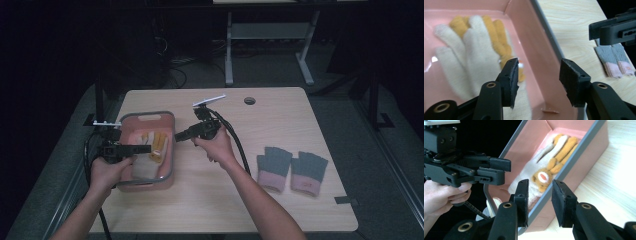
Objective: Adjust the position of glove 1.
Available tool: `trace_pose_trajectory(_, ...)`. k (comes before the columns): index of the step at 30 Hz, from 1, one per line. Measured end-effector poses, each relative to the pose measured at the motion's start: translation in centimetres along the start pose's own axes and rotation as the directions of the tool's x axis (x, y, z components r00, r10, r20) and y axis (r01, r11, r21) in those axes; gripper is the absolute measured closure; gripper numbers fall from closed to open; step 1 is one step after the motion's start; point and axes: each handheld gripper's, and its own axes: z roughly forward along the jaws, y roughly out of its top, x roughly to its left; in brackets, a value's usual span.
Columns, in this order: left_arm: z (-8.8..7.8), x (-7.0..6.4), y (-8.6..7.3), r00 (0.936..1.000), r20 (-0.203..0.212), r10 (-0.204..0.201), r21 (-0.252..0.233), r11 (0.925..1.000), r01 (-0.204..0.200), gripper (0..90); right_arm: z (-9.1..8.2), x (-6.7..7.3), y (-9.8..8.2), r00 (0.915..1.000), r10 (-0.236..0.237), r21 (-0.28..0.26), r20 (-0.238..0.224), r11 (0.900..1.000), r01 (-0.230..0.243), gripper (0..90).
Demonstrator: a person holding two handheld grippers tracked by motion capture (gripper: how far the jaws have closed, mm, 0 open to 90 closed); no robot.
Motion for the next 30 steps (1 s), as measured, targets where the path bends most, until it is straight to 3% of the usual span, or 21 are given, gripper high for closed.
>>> trace_pose_trajectory(11,0.6,-1.7,0.3,0.9979,0.037,0.054,-0.004,0.9985,-0.054,41.9,-2.3,-0.6,-1.0,0.9999,0.007,-0.024,0.014,1.000,-0.007,63.5)
trace_pose_trajectory(17,1.1,-2.6,0.4,0.9965,0.053,0.065,-0.015,0.9978,-0.064,39.6,-3.6,-0.8,-1.5,0.9997,0.007,-0.041,0.022,0.999,-0.006,61.4)
trace_pose_trajectory(30,2.4,-5.5,0.7,0.9869,0.104,0.123,-0.006,0.9924,-0.123,37.3,-6.6,-2.2,-3.0,0.9985,0.025,-0.074,0.048,0.997,-0.021,59.4)
